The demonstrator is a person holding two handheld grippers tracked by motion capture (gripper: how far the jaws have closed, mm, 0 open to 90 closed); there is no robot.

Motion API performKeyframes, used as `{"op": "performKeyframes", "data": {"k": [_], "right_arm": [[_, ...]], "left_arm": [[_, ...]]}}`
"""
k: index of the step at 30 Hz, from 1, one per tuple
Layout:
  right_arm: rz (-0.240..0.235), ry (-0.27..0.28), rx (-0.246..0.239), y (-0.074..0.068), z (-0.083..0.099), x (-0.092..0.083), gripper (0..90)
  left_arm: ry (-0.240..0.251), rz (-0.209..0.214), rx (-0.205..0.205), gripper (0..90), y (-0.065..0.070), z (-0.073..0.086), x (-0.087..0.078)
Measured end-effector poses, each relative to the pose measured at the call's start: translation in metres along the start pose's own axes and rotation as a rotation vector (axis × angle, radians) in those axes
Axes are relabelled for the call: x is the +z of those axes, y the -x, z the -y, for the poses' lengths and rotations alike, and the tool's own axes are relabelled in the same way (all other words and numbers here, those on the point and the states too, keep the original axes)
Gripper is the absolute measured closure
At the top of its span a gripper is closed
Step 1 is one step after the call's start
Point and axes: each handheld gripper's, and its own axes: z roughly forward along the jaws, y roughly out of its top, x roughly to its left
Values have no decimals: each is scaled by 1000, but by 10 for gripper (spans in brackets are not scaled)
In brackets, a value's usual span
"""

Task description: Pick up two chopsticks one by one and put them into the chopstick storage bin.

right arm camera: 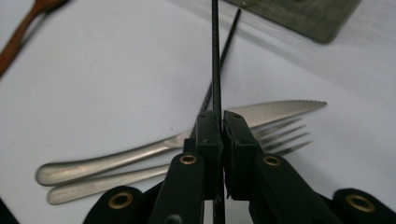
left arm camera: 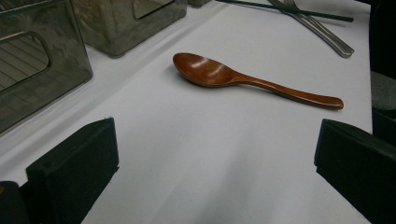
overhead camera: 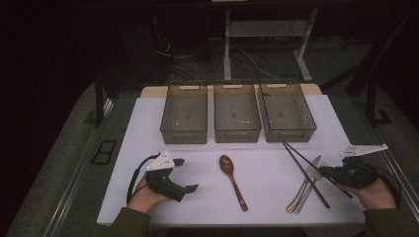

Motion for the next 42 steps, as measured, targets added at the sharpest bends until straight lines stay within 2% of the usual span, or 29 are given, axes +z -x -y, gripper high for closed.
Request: {"op": "performKeyframes", "data": {"k": [9,10,14,16,19,31,42], "right_arm": [[-51,24,-24,-10,-9,-1,858],[-68,32,-30,-13,-12,-3,859],[-79,50,-44,-18,-19,-5,859],[-92,71,-56,-20,-29,-5,859],[-96,74,-65,-21,-35,-3,859],[-136,93,-106,-34,-76,20,859],[-138,84,-111,-40,-107,32,859]], "left_arm": [[8,-1,-14,0,-2,1,1],[7,0,-15,0,-2,1,1],[10,-1,-15,0,-2,1,1],[10,0,-15,0,-2,1,0],[14,-1,-16,0,-1,1,0],[30,0,-30,0,-3,0,-1],[35,5,-20,0,-4,-1,-1]]}}
